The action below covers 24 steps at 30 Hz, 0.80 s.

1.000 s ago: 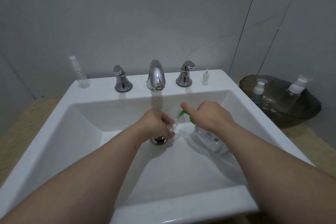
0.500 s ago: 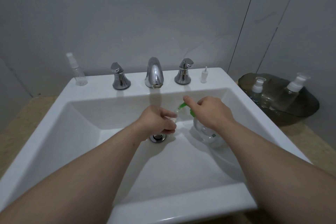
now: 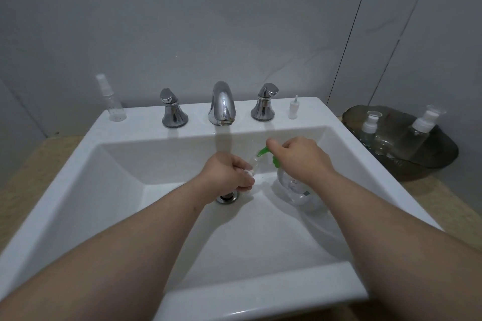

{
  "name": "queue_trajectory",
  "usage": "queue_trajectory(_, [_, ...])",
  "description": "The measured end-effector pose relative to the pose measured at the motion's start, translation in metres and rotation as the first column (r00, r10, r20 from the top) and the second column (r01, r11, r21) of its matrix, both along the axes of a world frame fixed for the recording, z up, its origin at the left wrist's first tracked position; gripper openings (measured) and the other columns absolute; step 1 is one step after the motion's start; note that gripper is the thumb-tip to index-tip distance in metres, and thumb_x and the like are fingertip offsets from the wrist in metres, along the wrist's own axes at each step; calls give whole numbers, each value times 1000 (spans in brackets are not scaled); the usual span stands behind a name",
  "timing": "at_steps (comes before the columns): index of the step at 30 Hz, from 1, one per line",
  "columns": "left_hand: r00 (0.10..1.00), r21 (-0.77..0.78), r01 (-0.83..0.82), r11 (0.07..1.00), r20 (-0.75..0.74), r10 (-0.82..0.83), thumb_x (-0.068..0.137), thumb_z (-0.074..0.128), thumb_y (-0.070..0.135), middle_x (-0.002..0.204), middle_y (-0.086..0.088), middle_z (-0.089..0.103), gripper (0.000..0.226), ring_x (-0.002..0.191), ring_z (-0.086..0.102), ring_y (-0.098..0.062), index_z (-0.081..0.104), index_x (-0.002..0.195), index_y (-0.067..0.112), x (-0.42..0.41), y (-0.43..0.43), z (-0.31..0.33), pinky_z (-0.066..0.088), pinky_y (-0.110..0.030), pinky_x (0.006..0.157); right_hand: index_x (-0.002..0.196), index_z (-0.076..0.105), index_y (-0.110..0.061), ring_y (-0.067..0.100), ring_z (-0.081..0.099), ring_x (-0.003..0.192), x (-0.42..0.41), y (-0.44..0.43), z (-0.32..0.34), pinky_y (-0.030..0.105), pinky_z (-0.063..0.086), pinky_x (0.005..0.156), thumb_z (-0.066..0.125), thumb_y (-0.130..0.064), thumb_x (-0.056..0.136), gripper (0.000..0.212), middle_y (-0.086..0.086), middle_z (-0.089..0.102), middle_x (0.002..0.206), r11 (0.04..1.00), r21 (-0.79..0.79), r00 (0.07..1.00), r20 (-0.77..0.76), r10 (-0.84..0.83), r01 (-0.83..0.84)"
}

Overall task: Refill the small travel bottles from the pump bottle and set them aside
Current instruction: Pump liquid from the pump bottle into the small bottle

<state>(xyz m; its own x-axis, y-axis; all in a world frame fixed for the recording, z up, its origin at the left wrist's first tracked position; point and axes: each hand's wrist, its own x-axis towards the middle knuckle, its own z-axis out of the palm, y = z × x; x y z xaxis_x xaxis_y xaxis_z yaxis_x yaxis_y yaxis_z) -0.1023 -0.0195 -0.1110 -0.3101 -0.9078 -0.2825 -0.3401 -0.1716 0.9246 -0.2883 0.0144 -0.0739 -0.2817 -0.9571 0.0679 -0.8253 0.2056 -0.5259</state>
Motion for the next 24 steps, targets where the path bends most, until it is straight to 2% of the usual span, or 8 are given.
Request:
queue_trajectory(4, [999, -20, -43, 999, -2, 43, 77, 83, -8, 73, -10, 68, 37, 84, 76, -42, 66, 108, 2, -1, 2, 0, 59, -59, 90, 53, 45, -16, 23, 52, 59, 1, 1, 1, 31, 38, 58, 46, -54, 89, 52, -1, 53, 56, 1000, 7, 1000, 11, 5, -5])
queue_trajectory(10, [998, -42, -59, 997, 25, 60, 78, 82, -8, 68, -4, 68, 39, 73, 75, -32, 63, 111, 1, -2, 5, 0, 61, -53, 87, 51, 39, -17, 22, 43, 54, 1, 1, 0, 30, 36, 56, 49, -52, 87, 51, -4, 44, 49, 1000, -7, 1000, 20, 21, -21])
queue_trajectory(14, [997, -45, -64, 997, 40, 65, 79, 80, -10, 71, -6, 63, 38, 75, 74, -37, 62, 110, 1, -3, 6, 1, 62, -52, 86, 52, 43, -18, 22, 43, 54, 0, -1, -2, 30, 38, 57, 50, -51, 84, 46, -2, 48, 52, 999, -9, 999, 14, 36, -36])
queue_trajectory(19, [997, -61, -56, 997, 52, 59, 78, 81, -10, 80, -11, 59, 36, 85, 75, -43, 63, 108, 0, -3, 7, 1, 63, -49, 83, 66, 67, -5, 23, 53, 60, 0, -2, -2, 31, 44, 61, 50, -49, 84, 50, 1, 63, 59, 998, -7, 998, 37, 55, -55])
queue_trajectory(21, [997, -47, -56, 997, 48, 58, 79, 80, -9, 80, -11, 62, 34, 87, 75, -43, 64, 107, 0, -3, 7, 1, 63, -48, 83, 67, 68, -6, 23, 55, 61, 0, -3, -2, 31, 45, 62, 50, -49, 84, 50, 4, 67, 63, 998, -15, 998, 27, 60, -59])
queue_trajectory(24, [998, -42, -50, 998, 48, 52, 81, 79, -9, 74, -7, 62, 32, 86, 76, -42, 65, 109, -2, -3, 7, 2, 63, -49, 85, 63, 65, -8, 23, 55, 61, -1, -2, -2, 31, 43, 60, 50, -50, 86, 51, 0, 61, 58, 999, -9, 999, 5, 44, -44])
